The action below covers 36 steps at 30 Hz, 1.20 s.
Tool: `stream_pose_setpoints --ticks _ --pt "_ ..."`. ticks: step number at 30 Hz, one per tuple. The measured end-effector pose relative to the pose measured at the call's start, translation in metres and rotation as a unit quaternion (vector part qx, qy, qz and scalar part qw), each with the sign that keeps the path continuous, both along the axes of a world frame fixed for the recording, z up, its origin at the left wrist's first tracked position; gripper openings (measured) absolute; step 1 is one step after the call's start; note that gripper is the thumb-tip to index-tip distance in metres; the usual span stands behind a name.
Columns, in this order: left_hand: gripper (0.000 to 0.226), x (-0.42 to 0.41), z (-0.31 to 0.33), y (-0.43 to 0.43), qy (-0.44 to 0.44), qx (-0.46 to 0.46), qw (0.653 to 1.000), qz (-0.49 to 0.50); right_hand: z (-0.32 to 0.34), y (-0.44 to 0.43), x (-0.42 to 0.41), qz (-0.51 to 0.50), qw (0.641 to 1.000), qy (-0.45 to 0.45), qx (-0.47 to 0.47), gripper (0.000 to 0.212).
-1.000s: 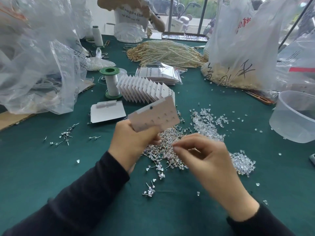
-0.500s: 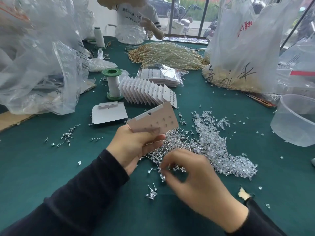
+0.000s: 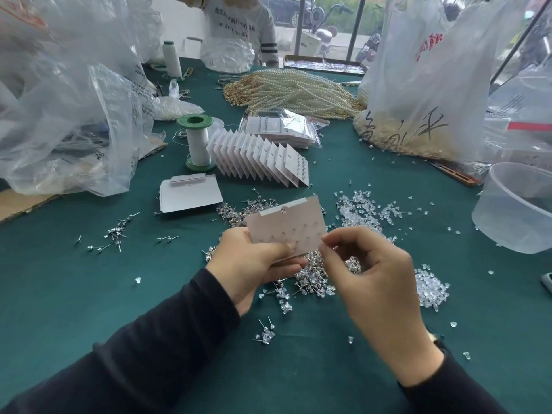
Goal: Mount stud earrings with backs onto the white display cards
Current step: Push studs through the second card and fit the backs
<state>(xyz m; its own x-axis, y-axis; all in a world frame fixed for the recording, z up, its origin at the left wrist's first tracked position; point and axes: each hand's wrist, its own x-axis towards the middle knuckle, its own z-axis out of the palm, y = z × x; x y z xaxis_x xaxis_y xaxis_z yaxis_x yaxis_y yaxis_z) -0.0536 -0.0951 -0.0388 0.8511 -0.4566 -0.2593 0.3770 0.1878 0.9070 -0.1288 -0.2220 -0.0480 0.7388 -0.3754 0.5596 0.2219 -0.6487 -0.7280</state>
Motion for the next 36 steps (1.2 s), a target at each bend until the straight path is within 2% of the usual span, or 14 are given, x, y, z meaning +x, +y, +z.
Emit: stream_pose_setpoints --ticks 3,5,13,20,26,31,36 --pt "0.013 -0.005 0.0 -0.003 -0.018 0.012 1.0 -0.001 -0.001 0.003 0.002 -0.011 0.994 -0.037 -0.1 0.003" --pt "0.013 -0.008 0.001 -0.005 -0.037 0.017 0.999 -0.003 -0.003 0.005 0.004 -0.017 0.991 -0.035 -0.13 0.001" --pt "0.031 -0.012 -0.003 -0.009 -0.112 0.055 0.991 0.041 -0.008 0.008 0.006 -0.035 0.983 -0.038 -0.178 0.003" --pt "0.03 -0.015 -0.006 -0.011 -0.171 0.088 0.979 0.074 -0.01 0.012 0.007 -0.047 0.972 -0.058 -0.222 0.005" --pt "0.029 -0.018 -0.002 -0.011 -0.173 0.07 0.981 0.052 -0.012 0.014 0.006 -0.05 0.97 -0.066 -0.229 0.008" --pt "0.028 -0.021 -0.002 -0.012 -0.117 0.021 0.992 0.047 -0.011 0.016 0.008 -0.051 0.969 -0.064 -0.235 0.009" --pt "0.029 -0.021 -0.005 -0.014 -0.085 0.022 0.993 0.075 -0.012 0.014 0.009 -0.049 0.967 -0.05 -0.244 0.011"
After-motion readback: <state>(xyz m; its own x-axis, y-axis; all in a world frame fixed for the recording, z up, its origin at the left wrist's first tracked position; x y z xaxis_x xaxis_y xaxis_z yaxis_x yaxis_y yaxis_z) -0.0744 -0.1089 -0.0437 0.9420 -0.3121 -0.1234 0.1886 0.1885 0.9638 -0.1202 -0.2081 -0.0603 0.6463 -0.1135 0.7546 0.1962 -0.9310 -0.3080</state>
